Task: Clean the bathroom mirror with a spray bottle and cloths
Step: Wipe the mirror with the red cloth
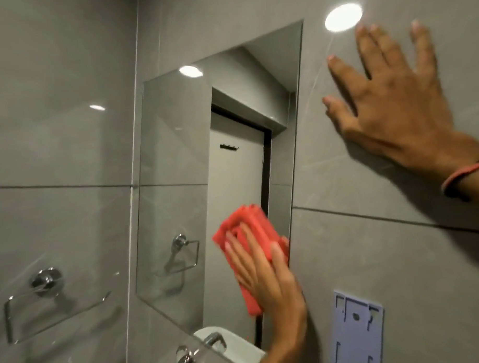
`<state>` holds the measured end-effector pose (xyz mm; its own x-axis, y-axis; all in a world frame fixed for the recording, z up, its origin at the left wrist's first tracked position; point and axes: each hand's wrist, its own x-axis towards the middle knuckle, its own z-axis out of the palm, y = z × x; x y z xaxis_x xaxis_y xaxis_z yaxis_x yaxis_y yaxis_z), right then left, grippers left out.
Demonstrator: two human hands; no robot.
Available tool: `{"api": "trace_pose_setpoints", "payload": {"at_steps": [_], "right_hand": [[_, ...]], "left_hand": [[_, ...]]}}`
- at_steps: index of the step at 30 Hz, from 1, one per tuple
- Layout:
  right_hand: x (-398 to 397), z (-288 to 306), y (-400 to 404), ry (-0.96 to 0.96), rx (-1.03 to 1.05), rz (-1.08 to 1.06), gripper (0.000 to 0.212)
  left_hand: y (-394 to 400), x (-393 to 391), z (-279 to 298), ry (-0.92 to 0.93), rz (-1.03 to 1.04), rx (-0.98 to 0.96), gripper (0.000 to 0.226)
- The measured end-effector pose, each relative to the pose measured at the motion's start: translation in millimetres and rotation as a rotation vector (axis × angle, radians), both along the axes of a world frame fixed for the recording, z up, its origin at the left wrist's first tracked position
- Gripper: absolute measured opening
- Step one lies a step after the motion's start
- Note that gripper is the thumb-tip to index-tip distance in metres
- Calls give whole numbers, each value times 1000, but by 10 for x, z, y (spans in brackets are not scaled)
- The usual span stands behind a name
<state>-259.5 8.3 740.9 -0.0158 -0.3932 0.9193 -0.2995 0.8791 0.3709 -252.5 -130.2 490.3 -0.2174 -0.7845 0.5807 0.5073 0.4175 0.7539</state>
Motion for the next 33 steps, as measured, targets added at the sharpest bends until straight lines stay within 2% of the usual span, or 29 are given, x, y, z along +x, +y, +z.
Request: {"api": "trace_pose_setpoints", "payload": {"at_steps": [3,6,7,11,14,16,19,21,24,25,27,28,30,33], "right_hand": [[100,31,-39,-95,-61,217,66],[316,233,-115,-381,-339,722,64],[396,336,-141,-459,-433,808,63],[581,766,-173,-609,-630,808,56],[668,960,-139,-830,-480,615,45],[732,984,-108,-932,-371,462,44],[835,875,4,-959,-382,533,41],[889,757,178,-956,-425,680,34],[1030,534,467,-953,-445,889,19],[1083,459,562,-957,-454,942,18],[1219,274,749,-971,-478,1015,16],[1271,167,826,-977,-481,1040,14],[1373,-74,1014,-965,-491,1025,14],[1460,-444,1289,-907,-521,901,32]], "left_hand": [[-72,-64,890,87,-46,-237,61],[-58,-44,1867,216,-44,-535,64],[-35,-32,2112,261,-47,-622,65],[-66,-45,2462,435,-92,-859,64],[-139,-18,2378,465,-165,-923,66],[-175,34,2337,425,-172,-924,68],[-150,266,2261,425,-130,-813,73],[-93,459,2187,422,-169,-579,86],[-43,747,2087,325,-525,-234,91],[-21,809,2073,287,-689,-195,83],[107,905,2027,223,-1013,-170,50],[191,955,1991,194,-1099,-169,32],[408,1036,1877,152,-1074,-230,8],[751,1151,1672,99,-1041,-301,9]]}}
